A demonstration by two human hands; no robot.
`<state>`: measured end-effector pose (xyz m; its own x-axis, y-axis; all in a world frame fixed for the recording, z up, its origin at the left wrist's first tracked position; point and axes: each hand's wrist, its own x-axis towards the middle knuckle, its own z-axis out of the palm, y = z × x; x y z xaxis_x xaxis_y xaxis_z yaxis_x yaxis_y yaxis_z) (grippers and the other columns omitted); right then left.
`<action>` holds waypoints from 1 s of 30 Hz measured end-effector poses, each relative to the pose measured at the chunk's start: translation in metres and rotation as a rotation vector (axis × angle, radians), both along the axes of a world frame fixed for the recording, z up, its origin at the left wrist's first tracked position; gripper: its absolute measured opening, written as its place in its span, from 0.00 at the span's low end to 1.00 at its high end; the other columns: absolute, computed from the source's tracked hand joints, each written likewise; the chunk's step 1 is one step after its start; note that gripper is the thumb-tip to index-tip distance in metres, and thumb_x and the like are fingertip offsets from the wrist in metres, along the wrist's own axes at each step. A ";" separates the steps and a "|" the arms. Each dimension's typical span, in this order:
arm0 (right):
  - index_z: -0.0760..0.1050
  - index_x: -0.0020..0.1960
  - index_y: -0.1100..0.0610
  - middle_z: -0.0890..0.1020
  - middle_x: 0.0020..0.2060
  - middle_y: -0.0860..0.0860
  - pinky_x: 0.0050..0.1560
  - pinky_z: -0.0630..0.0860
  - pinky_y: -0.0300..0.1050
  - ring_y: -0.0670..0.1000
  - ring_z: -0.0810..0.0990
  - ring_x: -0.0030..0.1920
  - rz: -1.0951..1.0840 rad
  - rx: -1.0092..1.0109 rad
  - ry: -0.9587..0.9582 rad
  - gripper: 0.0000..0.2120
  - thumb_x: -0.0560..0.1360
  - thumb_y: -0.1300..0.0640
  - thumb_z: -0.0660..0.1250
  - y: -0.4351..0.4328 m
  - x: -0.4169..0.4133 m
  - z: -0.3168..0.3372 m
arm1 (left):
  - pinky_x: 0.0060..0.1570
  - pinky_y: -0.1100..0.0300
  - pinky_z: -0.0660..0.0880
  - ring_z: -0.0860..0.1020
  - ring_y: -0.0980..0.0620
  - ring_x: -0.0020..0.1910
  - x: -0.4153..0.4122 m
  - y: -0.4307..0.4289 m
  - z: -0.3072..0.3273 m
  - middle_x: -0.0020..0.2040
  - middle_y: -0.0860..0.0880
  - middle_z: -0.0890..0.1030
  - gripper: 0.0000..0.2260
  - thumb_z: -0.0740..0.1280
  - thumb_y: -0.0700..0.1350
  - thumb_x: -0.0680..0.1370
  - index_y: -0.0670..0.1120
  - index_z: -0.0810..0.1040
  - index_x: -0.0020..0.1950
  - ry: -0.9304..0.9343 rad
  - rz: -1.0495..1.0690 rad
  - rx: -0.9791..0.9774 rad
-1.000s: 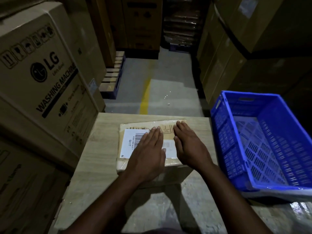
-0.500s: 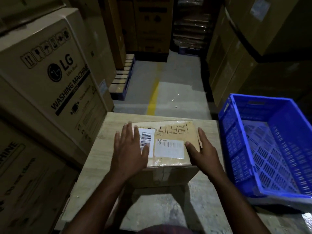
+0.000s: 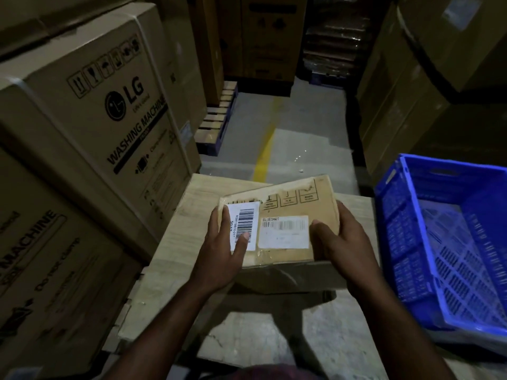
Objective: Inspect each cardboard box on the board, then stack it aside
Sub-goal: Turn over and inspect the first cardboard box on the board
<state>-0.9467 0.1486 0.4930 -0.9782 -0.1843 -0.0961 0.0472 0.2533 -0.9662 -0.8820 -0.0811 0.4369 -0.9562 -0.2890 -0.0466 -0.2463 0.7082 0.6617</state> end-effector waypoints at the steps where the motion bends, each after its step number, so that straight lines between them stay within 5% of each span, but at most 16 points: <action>1: 0.66 0.74 0.39 0.80 0.62 0.41 0.55 0.81 0.50 0.45 0.80 0.61 0.034 0.007 0.025 0.23 0.81 0.51 0.64 -0.004 0.003 0.004 | 0.72 0.55 0.59 0.53 0.48 0.79 0.000 -0.001 -0.002 0.82 0.49 0.45 0.36 0.48 0.66 0.78 0.51 0.45 0.82 -0.023 0.025 -0.018; 6: 0.63 0.77 0.39 0.66 0.75 0.39 0.77 0.61 0.52 0.44 0.65 0.75 0.107 0.031 -0.001 0.27 0.81 0.34 0.53 -0.035 0.019 0.001 | 0.77 0.51 0.54 0.51 0.49 0.80 -0.008 0.001 0.019 0.82 0.47 0.53 0.40 0.45 0.68 0.74 0.46 0.58 0.81 0.023 0.111 0.007; 9: 0.56 0.79 0.39 0.55 0.79 0.40 0.78 0.50 0.42 0.42 0.51 0.79 0.235 0.179 -0.010 0.27 0.80 0.37 0.47 -0.050 0.031 -0.024 | 0.78 0.52 0.52 0.53 0.51 0.80 -0.012 0.012 0.047 0.81 0.48 0.55 0.42 0.47 0.69 0.73 0.46 0.56 0.81 0.115 0.074 0.183; 14: 0.39 0.80 0.44 0.38 0.80 0.45 0.79 0.37 0.46 0.43 0.34 0.79 0.205 0.446 0.099 0.31 0.82 0.35 0.43 -0.043 0.034 -0.086 | 0.71 0.44 0.67 0.69 0.48 0.72 -0.012 -0.018 0.053 0.75 0.48 0.70 0.31 0.56 0.61 0.79 0.55 0.54 0.81 0.135 0.129 0.201; 16: 0.39 0.82 0.52 0.39 0.81 0.52 0.80 0.39 0.51 0.50 0.36 0.80 0.060 0.513 0.009 0.38 0.80 0.34 0.43 -0.032 0.023 -0.103 | 0.67 0.45 0.72 0.73 0.49 0.68 -0.009 -0.033 0.046 0.71 0.48 0.73 0.28 0.61 0.54 0.81 0.55 0.57 0.80 0.138 0.151 0.200; 18: 0.50 0.82 0.54 0.53 0.81 0.58 0.79 0.52 0.59 0.58 0.52 0.80 -0.036 0.526 -0.158 0.37 0.80 0.34 0.48 -0.022 0.011 -0.110 | 0.66 0.52 0.71 0.73 0.49 0.66 -0.004 -0.042 0.042 0.70 0.47 0.74 0.28 0.63 0.50 0.81 0.53 0.58 0.80 0.148 0.182 0.167; 21: 0.69 0.68 0.51 0.79 0.64 0.54 0.62 0.77 0.60 0.55 0.79 0.60 -0.086 0.309 -0.254 0.20 0.82 0.40 0.55 -0.017 0.004 -0.106 | 0.60 0.60 0.68 0.72 0.55 0.63 0.003 -0.052 0.038 0.69 0.47 0.74 0.30 0.67 0.47 0.81 0.50 0.58 0.80 0.170 0.196 0.119; 26: 0.69 0.64 0.53 0.81 0.56 0.51 0.49 0.79 0.52 0.54 0.81 0.52 -0.080 0.477 -0.054 0.17 0.81 0.44 0.61 -0.008 0.001 -0.095 | 0.57 0.67 0.68 0.70 0.58 0.62 0.011 -0.051 0.014 0.72 0.44 0.72 0.30 0.68 0.45 0.80 0.47 0.59 0.80 0.195 0.254 0.153; 30: 0.63 0.70 0.54 0.79 0.60 0.55 0.49 0.81 0.59 0.57 0.81 0.54 -0.095 0.642 -0.024 0.32 0.75 0.33 0.56 0.007 0.002 -0.102 | 0.49 0.81 0.64 0.75 0.49 0.64 0.020 -0.033 -0.019 0.71 0.39 0.73 0.30 0.68 0.45 0.80 0.43 0.60 0.80 0.143 0.271 0.135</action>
<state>-0.9447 0.1557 0.3914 -0.9836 0.0047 -0.1805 0.1179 0.7740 -0.6222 -0.8620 -0.1140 0.4182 -0.8452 -0.5337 0.0274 -0.3113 0.5333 0.7866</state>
